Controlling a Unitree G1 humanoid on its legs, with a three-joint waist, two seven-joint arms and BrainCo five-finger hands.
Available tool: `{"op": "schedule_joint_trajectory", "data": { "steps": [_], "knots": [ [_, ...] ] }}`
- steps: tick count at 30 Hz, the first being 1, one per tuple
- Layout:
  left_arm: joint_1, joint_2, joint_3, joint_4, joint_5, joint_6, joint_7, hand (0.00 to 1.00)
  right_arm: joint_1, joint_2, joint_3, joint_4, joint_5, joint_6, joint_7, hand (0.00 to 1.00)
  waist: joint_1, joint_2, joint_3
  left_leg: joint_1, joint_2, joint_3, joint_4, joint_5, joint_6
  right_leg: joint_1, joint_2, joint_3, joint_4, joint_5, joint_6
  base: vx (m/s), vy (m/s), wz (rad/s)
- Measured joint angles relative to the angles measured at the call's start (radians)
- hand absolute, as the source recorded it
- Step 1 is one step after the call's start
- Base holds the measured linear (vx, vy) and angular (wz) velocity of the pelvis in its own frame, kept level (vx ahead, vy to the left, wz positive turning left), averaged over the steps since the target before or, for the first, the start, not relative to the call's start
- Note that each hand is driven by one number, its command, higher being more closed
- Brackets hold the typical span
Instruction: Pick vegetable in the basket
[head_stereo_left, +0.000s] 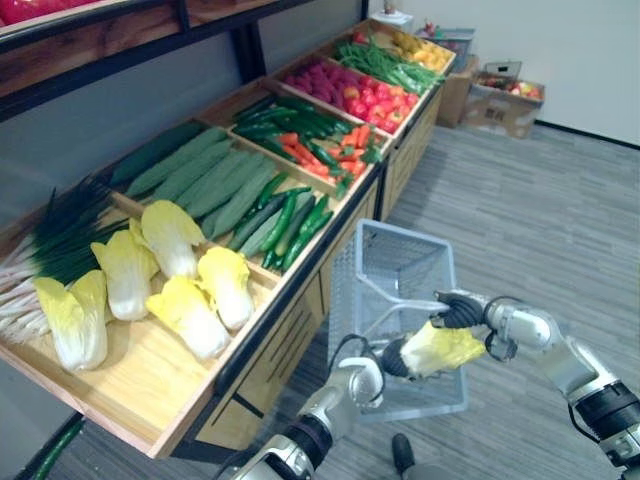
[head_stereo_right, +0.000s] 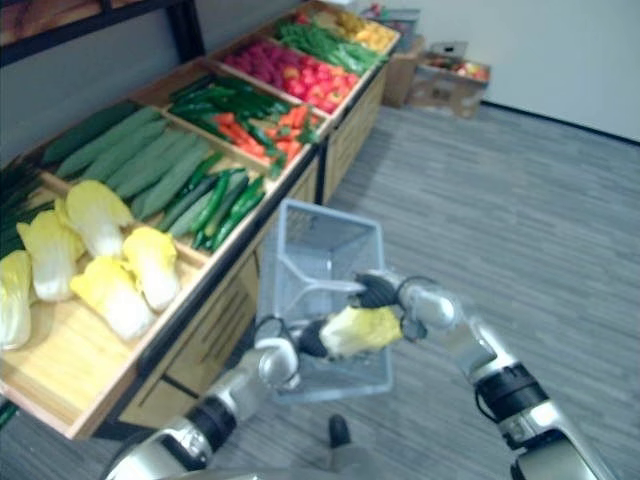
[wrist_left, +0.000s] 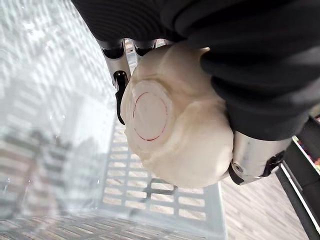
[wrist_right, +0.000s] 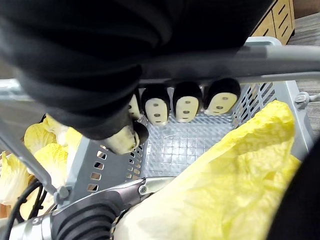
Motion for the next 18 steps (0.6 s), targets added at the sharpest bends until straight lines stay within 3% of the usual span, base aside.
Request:
{"op": "schedule_joint_trajectory", "data": {
  "steps": [18],
  "knots": [
    [-0.033,-0.025,-0.01,-0.018,0.017,0.006,-0.013,0.0,0.049,-0.001,-0.058,-0.004,0.005,0.001,0.013,1.0,0.004,0.025,0.022,-0.02,0.0,-0.041,0.0,-0.001,0.001,0.002,-0.01,-0.026,-0.004,0.0,0.0,-0.01,-0.004,0.04]
  ]
}}
